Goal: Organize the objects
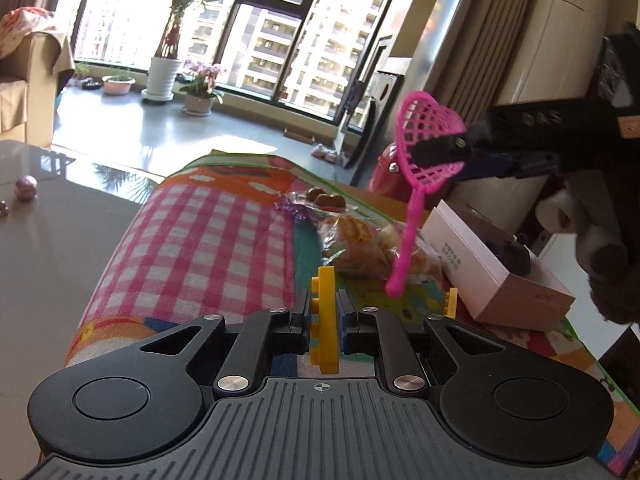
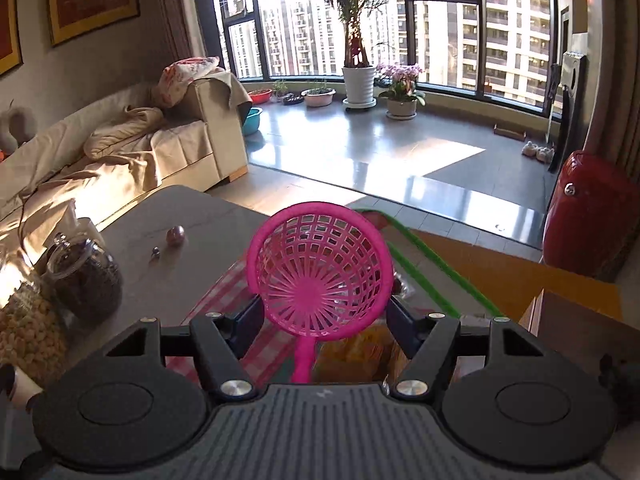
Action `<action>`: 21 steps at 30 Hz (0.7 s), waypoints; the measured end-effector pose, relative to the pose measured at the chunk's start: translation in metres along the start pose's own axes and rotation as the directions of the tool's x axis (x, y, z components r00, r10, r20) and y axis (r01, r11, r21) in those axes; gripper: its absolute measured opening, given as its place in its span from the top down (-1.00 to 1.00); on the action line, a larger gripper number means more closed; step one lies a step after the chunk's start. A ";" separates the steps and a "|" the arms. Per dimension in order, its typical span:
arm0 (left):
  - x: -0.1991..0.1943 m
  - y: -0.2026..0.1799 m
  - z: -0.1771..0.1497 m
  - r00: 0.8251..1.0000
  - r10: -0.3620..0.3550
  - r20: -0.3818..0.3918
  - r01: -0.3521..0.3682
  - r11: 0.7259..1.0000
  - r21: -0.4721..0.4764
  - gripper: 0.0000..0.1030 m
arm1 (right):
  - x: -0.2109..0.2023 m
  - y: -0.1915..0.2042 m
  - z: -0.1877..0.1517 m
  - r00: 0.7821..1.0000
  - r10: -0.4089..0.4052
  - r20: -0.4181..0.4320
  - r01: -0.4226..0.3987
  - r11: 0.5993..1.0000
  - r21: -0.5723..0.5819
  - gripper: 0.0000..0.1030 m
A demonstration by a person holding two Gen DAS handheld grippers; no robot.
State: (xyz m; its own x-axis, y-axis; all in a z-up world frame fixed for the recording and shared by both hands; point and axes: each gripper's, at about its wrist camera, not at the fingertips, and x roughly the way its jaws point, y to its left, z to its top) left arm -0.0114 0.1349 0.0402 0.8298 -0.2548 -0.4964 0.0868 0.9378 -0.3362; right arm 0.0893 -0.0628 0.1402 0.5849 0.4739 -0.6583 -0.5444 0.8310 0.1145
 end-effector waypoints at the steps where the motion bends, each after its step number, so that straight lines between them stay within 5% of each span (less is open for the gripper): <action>1: 0.001 0.001 0.000 1.000 0.005 -0.001 -0.005 1.000 -0.006 0.70 | -0.003 0.000 -0.003 1.000 0.022 -0.020 -0.022 1.000 -0.014 -0.38; 2: 0.002 0.001 0.001 1.000 0.011 -0.002 -0.011 1.000 -0.010 0.70 | -0.005 -0.001 -0.004 0.999 0.026 -0.037 -0.026 1.000 -0.012 -0.67; 4: 0.006 0.004 0.002 1.000 0.017 -0.004 -0.017 1.000 -0.015 0.70 | -0.001 -0.007 0.001 0.999 -0.001 -0.033 0.001 1.000 0.012 -0.93; 10: 0.009 0.010 0.002 1.000 0.018 -0.009 -0.018 1.000 -0.021 0.70 | 0.092 -0.031 0.039 0.986 -0.094 -0.137 0.116 0.979 0.166 -0.93; 15: 0.007 0.021 0.004 1.000 0.028 -0.009 -0.028 0.999 -0.033 0.71 | 0.204 -0.026 0.058 0.939 -0.259 -0.226 0.290 0.950 0.114 -0.93; 18: 0.006 0.030 0.005 0.999 0.030 -0.011 -0.030 0.999 -0.045 0.70 | 0.237 -0.029 0.058 0.921 -0.258 -0.292 0.301 0.947 0.112 -0.49; 21: 0.006 0.038 0.004 1.000 0.028 -0.008 -0.029 0.997 -0.066 0.71 | 0.228 -0.023 0.054 0.932 -0.217 -0.289 0.254 0.962 0.096 -0.43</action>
State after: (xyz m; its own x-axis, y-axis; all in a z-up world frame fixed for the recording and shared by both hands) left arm -0.0008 0.1703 0.0279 0.8277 -0.2299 -0.5119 0.0264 0.9272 -0.3737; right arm 0.2678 0.0425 0.0278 0.4902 0.1770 -0.8535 -0.3177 0.9481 0.0142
